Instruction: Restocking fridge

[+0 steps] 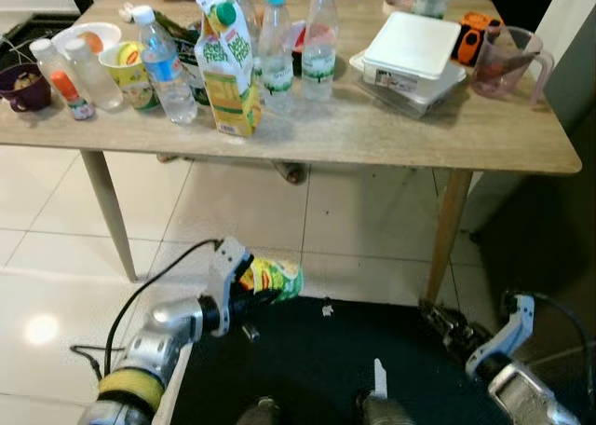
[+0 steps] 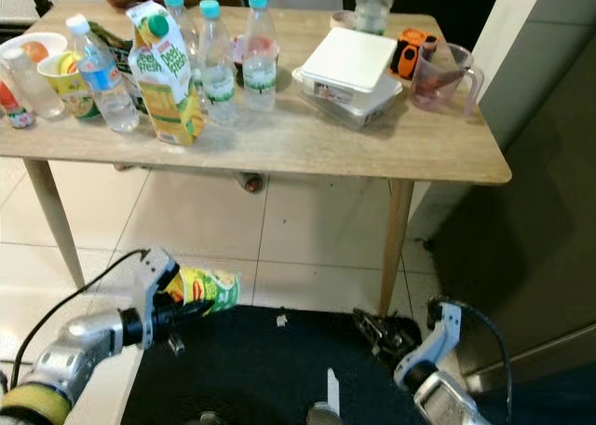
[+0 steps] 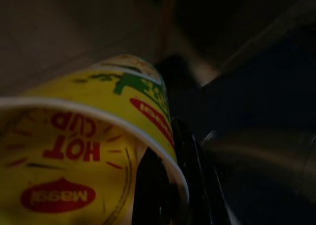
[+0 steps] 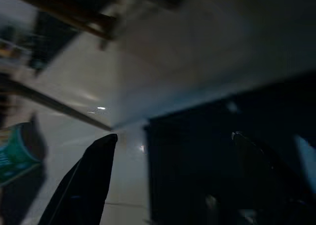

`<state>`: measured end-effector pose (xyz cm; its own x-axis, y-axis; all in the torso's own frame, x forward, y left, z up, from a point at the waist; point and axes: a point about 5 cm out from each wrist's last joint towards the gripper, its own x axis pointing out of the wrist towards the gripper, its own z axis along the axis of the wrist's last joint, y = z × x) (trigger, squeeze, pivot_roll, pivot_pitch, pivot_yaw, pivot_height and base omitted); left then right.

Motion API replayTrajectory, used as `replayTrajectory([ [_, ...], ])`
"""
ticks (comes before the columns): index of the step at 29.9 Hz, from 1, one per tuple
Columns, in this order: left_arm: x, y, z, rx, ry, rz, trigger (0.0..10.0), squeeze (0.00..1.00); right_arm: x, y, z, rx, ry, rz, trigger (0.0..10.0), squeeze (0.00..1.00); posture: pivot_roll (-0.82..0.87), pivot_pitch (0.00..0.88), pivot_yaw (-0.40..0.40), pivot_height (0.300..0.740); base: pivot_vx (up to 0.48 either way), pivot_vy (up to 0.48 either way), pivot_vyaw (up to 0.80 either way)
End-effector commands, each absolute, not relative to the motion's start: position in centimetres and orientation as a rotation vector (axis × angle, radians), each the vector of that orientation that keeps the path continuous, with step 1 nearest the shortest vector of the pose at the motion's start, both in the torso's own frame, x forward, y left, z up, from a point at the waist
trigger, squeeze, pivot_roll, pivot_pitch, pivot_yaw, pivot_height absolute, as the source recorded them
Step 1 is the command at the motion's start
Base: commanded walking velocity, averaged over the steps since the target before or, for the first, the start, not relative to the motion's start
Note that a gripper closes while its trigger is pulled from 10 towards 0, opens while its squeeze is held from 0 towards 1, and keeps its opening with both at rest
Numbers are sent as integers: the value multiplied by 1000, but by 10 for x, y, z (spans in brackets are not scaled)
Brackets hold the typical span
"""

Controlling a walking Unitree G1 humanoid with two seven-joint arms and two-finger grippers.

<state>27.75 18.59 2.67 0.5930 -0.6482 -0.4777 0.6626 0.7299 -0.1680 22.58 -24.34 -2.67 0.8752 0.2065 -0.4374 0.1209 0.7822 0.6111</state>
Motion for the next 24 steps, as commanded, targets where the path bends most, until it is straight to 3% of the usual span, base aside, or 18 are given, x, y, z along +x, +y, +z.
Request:
replayTrajectory([
  [1, 271, 187, 13, 57, 592, -715, 0, 0, 208, -253, -39, 652, 577, -41, 10000, 0, -69, 116, -31, 740, 0, 0, 0],
  [3, 269, 191, 7, 75, 616, -660, 0, 0, 201, -257, -44, 633, 609, -88, 10000, 0, -69, 116, -31, 740, 0, 0, 0],
  [4, 263, 198, -6, 111, 672, -575, 10000, 0, 188, -261, -53, 595, 667, -149, 10000, 0, -74, 108, -35, 740, 0, 0, 0],
  [6, 242, 213, -30, 239, 796, -450, 10000, 0, 164, -264, -67, 532, 774, -227, 10000, 0, -71, 92, -41, 740, 0, 0, 0],
  [12, 193, 240, -65, 509, 1001, -328, 10000, 0, 137, -260, -83, 469, 901, -288, 10000, 0, -54, 65, -46, 740, 0, 0, 0],
  [14, 193, 240, -65, 509, 1001, -328, 10000, 0, 137, -260, -83, 469, 901, -288, 10000, 0, -54, 65, -46, 740, 0, 0, 0],
  [16, 168, 246, -76, 545, 1084, -307, 10000, 0, 136, -259, -85, 460, 915, -294, 10000, 0, -51, 53, -44, 740, 0, 0, 0],
  [18, 148, 249, -85, 529, 1140, -273, 10000, 0, 141, -257, -84, 443, 913, -296, 10000, 0, -48, 49, -45, 740, 0, 0, -669],
  [24, 133, 247, -92, 486, 1181, -225, 10000, 0, 148, -254, -83, 432, 909, -293, 10000, 0, -45, 40, -49, 740, 0, 0, -788],
])
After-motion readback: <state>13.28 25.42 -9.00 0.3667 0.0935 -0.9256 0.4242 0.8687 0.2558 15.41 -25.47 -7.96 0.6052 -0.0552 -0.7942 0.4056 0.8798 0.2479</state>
